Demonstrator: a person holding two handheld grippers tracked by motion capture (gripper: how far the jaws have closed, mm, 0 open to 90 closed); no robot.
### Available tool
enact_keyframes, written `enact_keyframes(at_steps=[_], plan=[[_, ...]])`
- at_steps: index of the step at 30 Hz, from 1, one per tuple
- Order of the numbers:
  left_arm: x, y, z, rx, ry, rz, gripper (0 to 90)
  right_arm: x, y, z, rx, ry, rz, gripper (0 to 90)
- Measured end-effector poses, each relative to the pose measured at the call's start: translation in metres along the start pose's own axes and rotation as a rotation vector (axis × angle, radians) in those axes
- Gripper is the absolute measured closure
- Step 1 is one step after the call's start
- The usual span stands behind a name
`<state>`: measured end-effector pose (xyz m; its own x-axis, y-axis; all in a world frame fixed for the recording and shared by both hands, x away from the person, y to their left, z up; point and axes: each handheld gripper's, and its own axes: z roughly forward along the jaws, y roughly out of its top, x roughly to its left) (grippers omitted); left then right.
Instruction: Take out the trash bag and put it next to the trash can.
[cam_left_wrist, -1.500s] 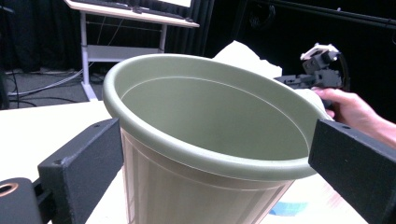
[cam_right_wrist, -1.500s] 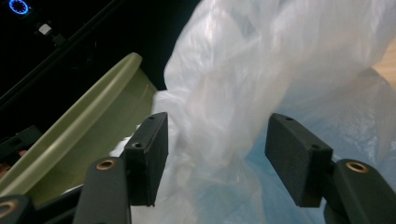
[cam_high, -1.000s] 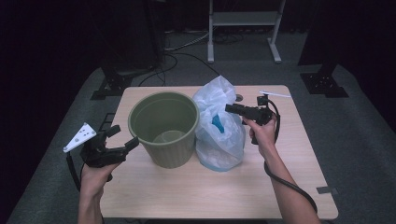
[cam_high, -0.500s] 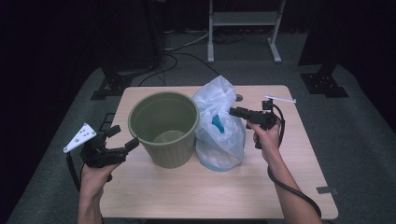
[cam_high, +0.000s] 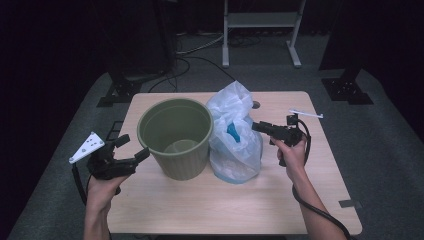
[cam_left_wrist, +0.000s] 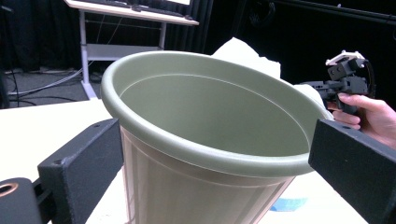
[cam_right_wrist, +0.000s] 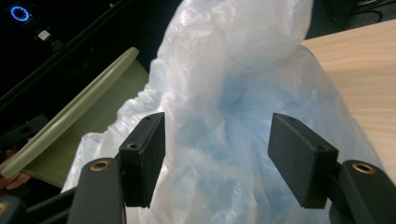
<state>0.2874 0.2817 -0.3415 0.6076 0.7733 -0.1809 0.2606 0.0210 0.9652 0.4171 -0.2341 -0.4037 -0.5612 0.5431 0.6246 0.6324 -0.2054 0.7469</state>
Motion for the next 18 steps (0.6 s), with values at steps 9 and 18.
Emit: enact_keyframes(at_steps=[9,18], plan=[[0.0,0.0,0.0,0.003,-0.001,0.001,1.9,-0.01,-0.013,-0.009,-0.008,-0.022,0.013,35.7],[0.0,0.0,0.0,0.003,0.0,0.002,1.9,-0.02,-0.028,-0.014,0.001,-0.038,0.028,35.6]])
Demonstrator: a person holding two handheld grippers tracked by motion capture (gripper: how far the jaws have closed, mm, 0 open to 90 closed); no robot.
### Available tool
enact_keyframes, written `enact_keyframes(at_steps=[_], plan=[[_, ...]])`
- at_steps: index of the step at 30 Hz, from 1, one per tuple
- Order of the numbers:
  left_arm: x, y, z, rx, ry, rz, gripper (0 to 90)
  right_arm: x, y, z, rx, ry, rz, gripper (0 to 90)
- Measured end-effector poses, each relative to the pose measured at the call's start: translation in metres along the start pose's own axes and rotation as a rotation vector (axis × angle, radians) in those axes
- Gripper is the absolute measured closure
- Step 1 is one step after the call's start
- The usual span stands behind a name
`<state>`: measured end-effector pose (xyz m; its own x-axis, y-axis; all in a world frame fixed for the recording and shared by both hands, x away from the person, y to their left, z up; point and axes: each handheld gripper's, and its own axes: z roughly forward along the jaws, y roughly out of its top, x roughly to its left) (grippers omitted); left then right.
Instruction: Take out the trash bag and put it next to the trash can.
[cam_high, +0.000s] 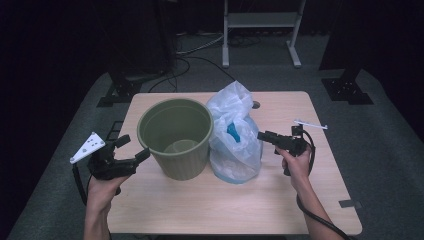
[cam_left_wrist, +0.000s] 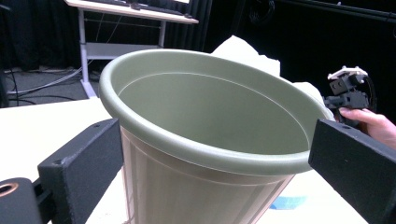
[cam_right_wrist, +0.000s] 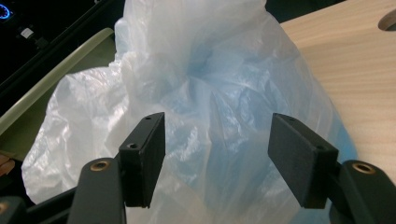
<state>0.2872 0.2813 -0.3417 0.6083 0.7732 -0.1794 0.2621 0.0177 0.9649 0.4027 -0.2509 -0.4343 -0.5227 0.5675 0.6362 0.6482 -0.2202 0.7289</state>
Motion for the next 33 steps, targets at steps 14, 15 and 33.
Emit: enact_keyframes(at_steps=[14,15,33], plan=[[0.0,0.0,-0.001,-0.006,0.0,-0.004,1.9,-0.012,-0.025,-0.006,0.007,-0.003,0.018,35.6],[0.0,0.0,-0.001,-0.005,0.0,-0.004,1.9,-0.012,-0.027,-0.007,0.007,-0.005,0.015,35.6],[-0.003,0.0,0.001,0.003,-0.005,0.003,1.9,-0.008,-0.048,-0.026,0.0,-0.017,-0.022,35.6]])
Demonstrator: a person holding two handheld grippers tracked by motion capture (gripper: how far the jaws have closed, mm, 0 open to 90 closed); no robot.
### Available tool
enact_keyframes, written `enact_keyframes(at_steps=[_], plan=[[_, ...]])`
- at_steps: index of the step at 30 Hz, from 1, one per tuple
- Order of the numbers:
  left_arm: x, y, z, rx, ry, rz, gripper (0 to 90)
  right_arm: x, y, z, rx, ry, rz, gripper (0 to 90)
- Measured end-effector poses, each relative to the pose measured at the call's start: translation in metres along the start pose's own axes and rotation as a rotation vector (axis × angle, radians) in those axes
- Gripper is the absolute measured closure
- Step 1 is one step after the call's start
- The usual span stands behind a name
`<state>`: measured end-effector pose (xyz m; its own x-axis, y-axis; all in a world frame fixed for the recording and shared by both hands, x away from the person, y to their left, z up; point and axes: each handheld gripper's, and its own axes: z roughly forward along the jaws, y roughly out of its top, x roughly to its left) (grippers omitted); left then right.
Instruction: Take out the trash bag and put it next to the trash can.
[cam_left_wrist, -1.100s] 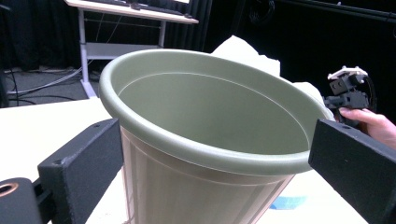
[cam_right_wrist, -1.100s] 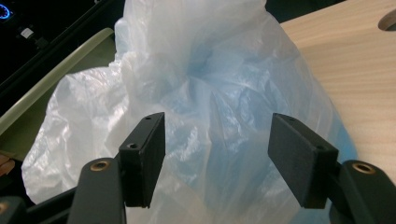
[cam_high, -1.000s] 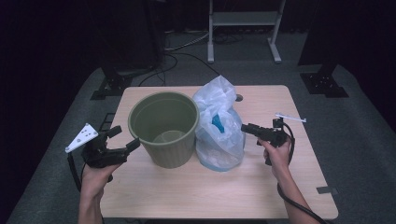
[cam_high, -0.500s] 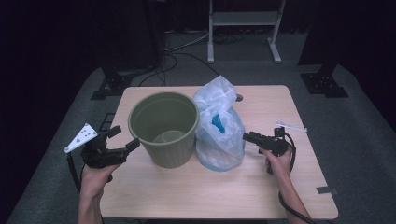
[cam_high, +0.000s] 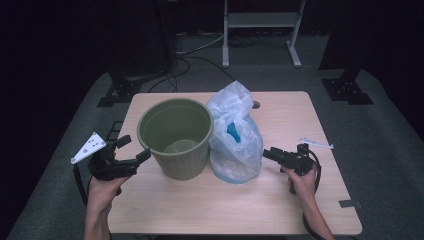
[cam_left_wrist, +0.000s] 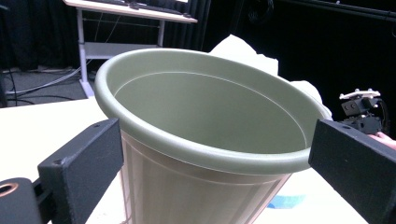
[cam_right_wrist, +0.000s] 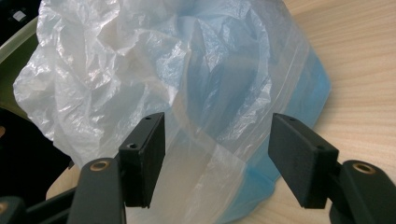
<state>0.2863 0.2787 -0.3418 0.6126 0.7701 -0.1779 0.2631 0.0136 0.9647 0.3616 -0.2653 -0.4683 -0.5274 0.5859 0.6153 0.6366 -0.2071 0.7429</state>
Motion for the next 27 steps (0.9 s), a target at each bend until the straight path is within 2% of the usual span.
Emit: enact_keyframes(at_steps=[7,20,27], plan=[[0.0,0.0,0.0,0.0,0.002,0.002,1.9,0.003,-0.005,-0.005,-0.016,-0.004,-0.013,35.5],[-0.001,0.0,0.0,0.002,0.002,0.001,1.9,0.007,-0.011,-0.011,-0.013,-0.025,-0.035,34.5],[-0.001,0.0,0.0,0.004,0.002,0.004,1.9,0.01,-0.017,-0.016,-0.016,-0.054,-0.052,33.9]])
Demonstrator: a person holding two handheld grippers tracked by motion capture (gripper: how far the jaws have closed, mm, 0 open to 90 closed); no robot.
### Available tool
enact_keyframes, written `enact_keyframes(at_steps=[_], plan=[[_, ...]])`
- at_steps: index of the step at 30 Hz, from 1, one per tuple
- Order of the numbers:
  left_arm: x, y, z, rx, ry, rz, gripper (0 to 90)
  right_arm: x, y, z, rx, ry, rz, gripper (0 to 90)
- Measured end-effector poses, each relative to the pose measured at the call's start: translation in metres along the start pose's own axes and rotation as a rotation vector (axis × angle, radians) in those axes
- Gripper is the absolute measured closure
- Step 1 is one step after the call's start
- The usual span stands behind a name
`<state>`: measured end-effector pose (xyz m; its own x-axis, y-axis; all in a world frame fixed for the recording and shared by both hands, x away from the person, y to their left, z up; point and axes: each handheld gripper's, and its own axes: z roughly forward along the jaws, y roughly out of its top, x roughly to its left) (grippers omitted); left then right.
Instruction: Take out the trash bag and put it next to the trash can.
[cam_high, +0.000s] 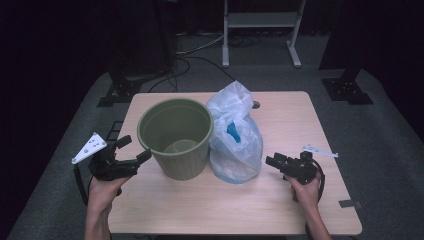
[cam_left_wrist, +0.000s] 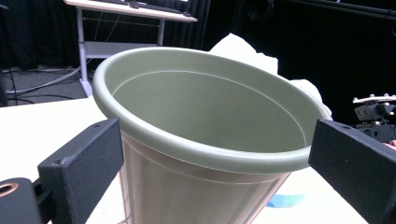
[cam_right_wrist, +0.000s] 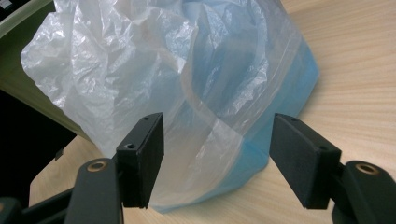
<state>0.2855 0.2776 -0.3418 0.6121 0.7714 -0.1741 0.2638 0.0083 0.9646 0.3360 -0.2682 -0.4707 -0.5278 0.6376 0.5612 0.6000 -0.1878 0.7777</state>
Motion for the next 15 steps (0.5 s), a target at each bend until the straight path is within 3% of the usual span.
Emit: enact_keyframes(at_steps=[15], plan=[[-0.001,0.001,0.0,0.0,-0.002,0.001,1.9,0.006,-0.014,-0.017,-0.035,-0.026,-0.017,33.2]])
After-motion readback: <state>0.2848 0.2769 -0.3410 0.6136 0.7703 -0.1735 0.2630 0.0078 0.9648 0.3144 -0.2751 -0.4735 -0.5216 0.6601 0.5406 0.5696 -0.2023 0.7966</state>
